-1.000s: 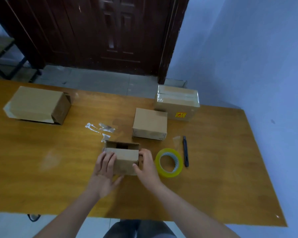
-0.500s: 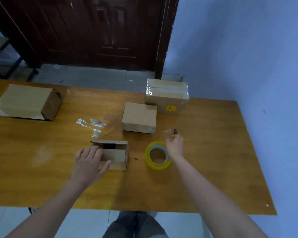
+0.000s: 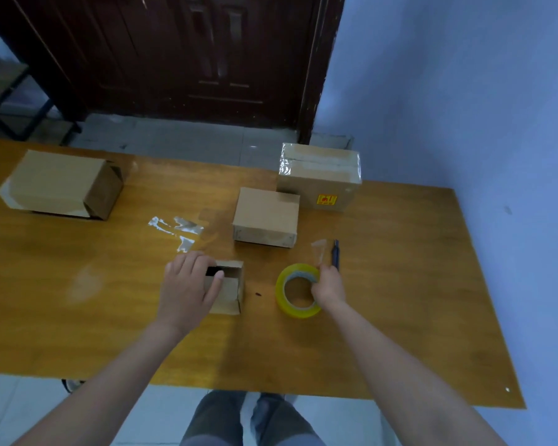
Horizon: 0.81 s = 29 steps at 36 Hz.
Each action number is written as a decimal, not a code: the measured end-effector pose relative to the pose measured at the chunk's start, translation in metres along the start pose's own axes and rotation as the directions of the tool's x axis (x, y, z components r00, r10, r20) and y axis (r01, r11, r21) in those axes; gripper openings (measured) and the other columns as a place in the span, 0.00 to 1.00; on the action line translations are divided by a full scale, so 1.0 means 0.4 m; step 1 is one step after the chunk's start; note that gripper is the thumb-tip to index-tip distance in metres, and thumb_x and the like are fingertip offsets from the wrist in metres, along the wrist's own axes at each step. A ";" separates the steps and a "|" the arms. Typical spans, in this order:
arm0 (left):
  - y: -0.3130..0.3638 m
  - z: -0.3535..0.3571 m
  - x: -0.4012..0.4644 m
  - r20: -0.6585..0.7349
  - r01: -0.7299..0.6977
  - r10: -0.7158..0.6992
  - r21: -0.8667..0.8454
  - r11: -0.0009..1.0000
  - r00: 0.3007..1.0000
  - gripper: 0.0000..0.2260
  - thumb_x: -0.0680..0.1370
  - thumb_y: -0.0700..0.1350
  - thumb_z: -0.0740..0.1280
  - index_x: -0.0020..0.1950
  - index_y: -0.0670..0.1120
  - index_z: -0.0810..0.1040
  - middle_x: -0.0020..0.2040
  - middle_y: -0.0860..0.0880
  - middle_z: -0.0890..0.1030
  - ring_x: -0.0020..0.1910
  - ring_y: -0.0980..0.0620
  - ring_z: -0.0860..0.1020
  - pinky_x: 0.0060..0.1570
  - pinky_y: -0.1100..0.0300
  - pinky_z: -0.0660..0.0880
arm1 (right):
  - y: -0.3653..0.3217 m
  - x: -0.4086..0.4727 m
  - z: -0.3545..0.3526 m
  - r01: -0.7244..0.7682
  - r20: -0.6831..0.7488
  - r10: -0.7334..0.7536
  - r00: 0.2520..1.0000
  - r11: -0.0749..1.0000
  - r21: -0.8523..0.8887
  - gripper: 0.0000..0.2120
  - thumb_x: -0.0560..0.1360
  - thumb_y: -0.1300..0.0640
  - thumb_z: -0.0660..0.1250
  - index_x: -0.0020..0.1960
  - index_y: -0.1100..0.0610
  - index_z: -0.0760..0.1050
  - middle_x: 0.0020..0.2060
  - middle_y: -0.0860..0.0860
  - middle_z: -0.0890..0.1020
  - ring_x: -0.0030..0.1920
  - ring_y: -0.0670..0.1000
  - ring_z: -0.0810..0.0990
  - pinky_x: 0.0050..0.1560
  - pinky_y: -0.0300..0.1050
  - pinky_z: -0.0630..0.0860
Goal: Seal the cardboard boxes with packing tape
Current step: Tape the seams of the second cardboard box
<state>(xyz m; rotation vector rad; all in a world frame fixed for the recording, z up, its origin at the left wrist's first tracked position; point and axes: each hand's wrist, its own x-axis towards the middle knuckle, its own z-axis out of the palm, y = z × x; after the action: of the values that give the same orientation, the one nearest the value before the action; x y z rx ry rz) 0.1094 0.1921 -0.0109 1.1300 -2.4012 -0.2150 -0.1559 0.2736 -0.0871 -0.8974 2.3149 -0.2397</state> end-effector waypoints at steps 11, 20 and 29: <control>0.231 0.071 0.170 0.478 0.213 -0.005 -0.381 0.900 0.878 0.14 0.82 0.50 0.59 0.63 0.44 0.71 0.56 0.50 0.73 0.56 0.52 0.72 0.54 0.60 0.70 | 0.040 -0.030 -0.052 0.004 0.038 -0.010 0.999 0.989 0.147 0.24 0.78 0.67 0.58 0.72 0.55 0.65 0.66 0.58 0.68 0.69 0.59 0.64 0.68 0.50 0.64; 0.282 0.211 0.259 0.857 0.603 -0.170 -0.188 0.775 0.486 0.21 0.84 0.50 0.55 0.72 0.39 0.65 0.69 0.41 0.69 0.65 0.43 0.71 0.56 0.56 0.68 | 0.034 -0.053 -0.096 -0.096 0.179 -0.003 0.984 0.836 0.540 0.21 0.77 0.72 0.60 0.68 0.61 0.68 0.56 0.56 0.76 0.52 0.51 0.74 0.50 0.42 0.71; 0.275 0.299 0.283 0.949 0.895 -0.214 -0.121 0.429 0.231 0.18 0.84 0.47 0.55 0.67 0.36 0.70 0.58 0.40 0.77 0.50 0.45 0.77 0.55 0.55 0.71 | 0.060 -0.023 -0.120 -0.234 0.339 0.024 0.940 0.769 0.595 0.25 0.75 0.72 0.62 0.70 0.56 0.66 0.56 0.55 0.76 0.55 0.54 0.76 0.56 0.51 0.75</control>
<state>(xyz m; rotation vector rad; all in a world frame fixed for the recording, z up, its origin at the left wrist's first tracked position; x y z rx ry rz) -0.0854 0.1706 -0.0391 1.7695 -1.8366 -2.2689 -0.1933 0.2950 -0.0541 -0.3864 1.7938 -0.7116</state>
